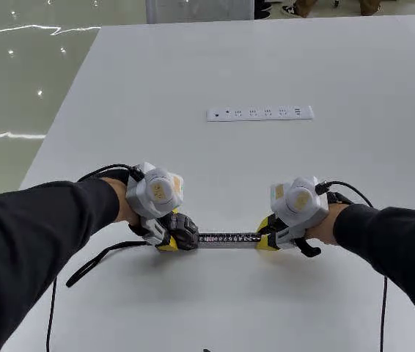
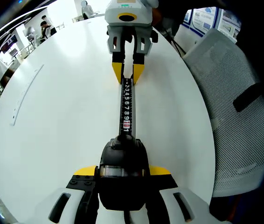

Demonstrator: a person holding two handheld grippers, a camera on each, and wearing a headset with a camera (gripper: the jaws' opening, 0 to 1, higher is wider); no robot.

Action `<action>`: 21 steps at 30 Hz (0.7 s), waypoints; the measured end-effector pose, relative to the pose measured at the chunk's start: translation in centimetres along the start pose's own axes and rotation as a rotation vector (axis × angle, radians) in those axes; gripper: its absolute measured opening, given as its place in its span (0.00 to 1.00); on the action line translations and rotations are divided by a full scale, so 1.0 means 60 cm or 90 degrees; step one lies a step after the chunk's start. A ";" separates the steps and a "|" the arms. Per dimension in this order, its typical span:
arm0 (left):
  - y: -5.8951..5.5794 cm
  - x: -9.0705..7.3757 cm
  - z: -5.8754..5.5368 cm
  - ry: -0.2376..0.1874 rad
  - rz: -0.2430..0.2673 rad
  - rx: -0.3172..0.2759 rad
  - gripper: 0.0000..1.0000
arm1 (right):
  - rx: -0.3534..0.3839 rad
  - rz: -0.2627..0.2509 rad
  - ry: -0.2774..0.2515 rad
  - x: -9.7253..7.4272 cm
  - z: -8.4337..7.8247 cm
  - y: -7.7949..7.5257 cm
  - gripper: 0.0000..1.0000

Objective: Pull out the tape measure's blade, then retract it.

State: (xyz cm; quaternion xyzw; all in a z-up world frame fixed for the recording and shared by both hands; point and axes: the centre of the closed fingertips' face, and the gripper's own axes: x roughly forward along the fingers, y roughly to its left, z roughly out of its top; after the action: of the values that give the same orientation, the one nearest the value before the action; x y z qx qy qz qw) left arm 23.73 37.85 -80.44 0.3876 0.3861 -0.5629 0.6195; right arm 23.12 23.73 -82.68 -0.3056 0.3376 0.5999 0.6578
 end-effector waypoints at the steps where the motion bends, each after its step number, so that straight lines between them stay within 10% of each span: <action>1: 0.000 0.000 0.000 0.000 0.000 0.000 0.35 | -0.001 0.000 0.000 -0.001 -0.002 0.000 0.10; 21: 0.000 0.000 0.000 0.006 0.003 0.004 0.35 | 0.018 -0.007 0.005 -0.030 -0.041 -0.004 0.10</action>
State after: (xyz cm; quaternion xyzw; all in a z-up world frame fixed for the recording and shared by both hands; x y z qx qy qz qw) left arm 23.71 37.86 -80.45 0.3929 0.3862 -0.5607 0.6181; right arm 23.05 20.66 -82.65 -0.3008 0.3468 0.5901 0.6642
